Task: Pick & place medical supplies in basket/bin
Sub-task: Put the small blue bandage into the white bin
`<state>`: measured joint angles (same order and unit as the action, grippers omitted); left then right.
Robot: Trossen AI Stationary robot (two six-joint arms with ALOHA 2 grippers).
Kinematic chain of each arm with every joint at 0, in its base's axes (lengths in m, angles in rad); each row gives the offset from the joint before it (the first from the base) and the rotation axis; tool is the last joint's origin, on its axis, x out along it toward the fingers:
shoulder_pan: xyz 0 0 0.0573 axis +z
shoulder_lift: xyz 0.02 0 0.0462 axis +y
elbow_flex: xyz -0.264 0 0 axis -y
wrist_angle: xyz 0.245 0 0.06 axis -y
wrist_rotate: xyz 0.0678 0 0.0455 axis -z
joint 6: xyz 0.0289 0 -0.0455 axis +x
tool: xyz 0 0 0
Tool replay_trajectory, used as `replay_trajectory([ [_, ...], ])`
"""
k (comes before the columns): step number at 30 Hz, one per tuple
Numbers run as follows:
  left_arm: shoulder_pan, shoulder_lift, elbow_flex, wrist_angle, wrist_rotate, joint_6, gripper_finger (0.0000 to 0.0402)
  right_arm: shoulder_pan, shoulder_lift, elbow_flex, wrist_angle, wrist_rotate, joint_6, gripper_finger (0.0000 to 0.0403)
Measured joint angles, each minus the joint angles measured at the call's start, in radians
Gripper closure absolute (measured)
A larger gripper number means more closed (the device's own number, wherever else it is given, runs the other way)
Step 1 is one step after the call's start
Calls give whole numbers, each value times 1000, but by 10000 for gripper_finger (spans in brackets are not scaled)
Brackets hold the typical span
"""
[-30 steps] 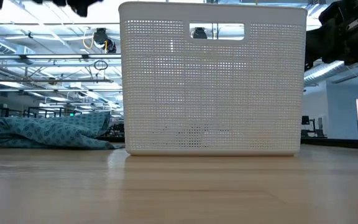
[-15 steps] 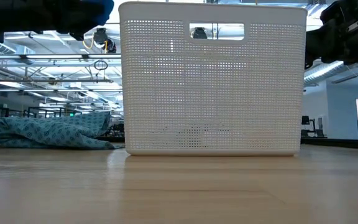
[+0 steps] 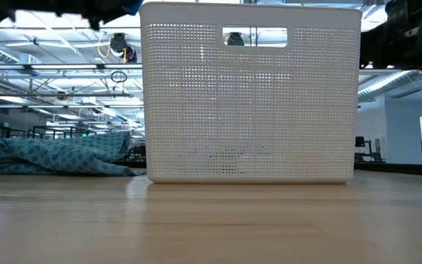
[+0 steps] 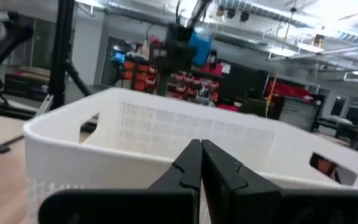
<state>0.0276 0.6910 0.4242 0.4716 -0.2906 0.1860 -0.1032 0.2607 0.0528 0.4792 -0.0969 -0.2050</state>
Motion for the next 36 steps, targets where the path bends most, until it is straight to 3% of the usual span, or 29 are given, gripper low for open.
replay_trajectory([
  [7,84,254,326,-199,94,83,260,-8,0,0,-35,12,-18,403],
  [15,208,653,748,-471,327,93,255,-8,0,0,-34,21,-98,403],
  [24,257,1075,1184,-787,609,37,254,-8,0,0,-36,22,-129,403],
  [28,270,1220,1309,-873,712,-35,254,-8,0,0,-36,22,-129,403],
  [36,261,1379,1349,-981,704,-16,254,-8,0,0,-41,22,-129,403],
])
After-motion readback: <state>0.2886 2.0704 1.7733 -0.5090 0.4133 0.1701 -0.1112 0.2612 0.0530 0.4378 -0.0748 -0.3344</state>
